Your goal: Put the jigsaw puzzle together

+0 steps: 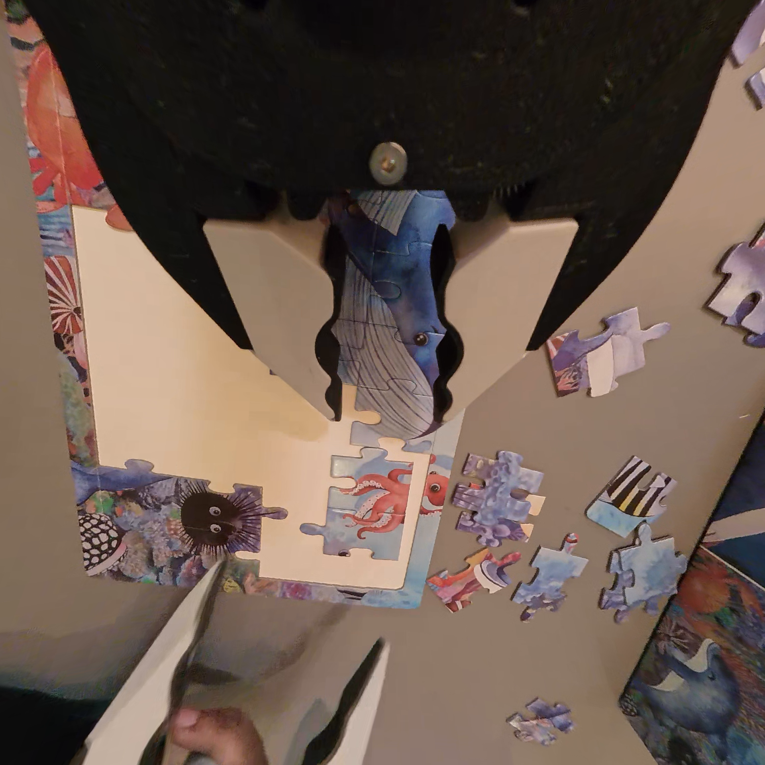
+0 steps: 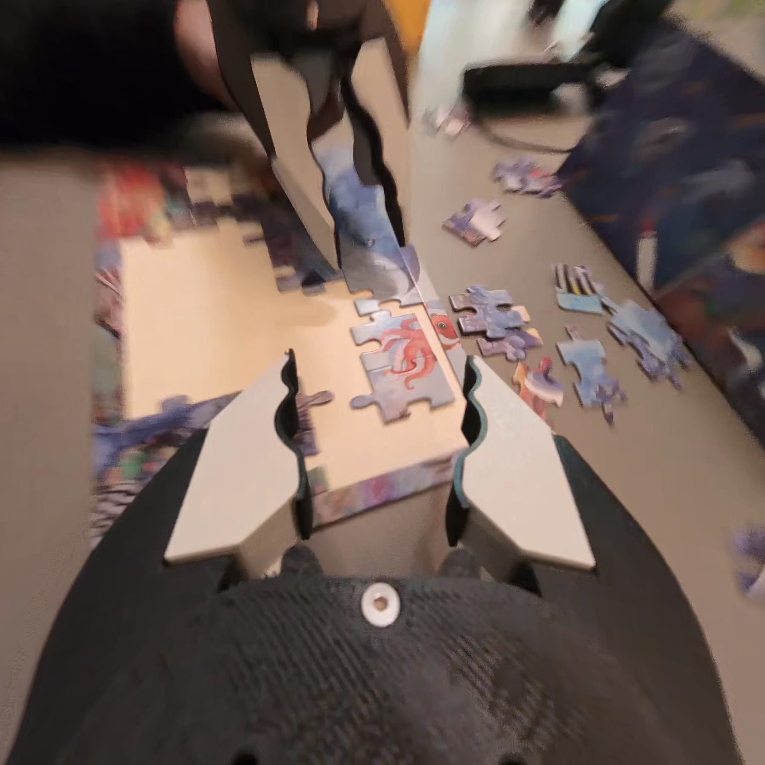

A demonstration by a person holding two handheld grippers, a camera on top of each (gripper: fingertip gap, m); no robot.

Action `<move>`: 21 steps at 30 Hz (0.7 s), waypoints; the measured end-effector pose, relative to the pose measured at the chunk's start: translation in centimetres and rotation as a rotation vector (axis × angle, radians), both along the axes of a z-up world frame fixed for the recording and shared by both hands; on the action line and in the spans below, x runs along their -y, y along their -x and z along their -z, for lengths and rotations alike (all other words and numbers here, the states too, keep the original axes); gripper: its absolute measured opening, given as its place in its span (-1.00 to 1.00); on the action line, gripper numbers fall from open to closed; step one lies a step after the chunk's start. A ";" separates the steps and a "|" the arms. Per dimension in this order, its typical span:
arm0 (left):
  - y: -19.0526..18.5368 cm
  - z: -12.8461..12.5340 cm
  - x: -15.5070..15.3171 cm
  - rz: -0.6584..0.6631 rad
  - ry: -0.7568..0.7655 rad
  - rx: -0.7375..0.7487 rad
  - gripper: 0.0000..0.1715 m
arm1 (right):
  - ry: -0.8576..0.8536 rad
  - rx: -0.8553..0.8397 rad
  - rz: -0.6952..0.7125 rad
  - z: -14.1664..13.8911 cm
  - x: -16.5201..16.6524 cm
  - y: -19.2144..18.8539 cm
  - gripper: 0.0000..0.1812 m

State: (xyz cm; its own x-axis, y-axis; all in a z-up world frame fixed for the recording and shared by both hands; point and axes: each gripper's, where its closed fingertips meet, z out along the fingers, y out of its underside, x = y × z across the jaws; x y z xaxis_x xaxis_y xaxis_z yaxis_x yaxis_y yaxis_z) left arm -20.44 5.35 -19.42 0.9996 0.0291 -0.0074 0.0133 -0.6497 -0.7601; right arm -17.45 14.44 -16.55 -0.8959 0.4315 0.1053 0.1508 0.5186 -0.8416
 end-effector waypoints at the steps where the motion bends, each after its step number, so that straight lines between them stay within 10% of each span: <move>1: -0.2 0.2 0.0 0.005 0.002 0.005 -0.51 | -0.064 -0.006 -0.032 0.8 0.6 0.6 -0.12; 21: -0.1 2.3 0.6 0.004 0.083 -0.022 -0.50 | -0.179 0.174 -0.281 4.6 2.7 2.0 -0.66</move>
State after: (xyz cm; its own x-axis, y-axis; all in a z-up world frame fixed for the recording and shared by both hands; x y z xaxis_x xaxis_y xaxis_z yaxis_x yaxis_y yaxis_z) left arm -20.30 4.80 -21.69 0.9992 0.0238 -0.0320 -0.0056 -0.7104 -0.7037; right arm -19.42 11.71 -21.14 -0.9879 0.1549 -0.0072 0.1145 0.6968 -0.7081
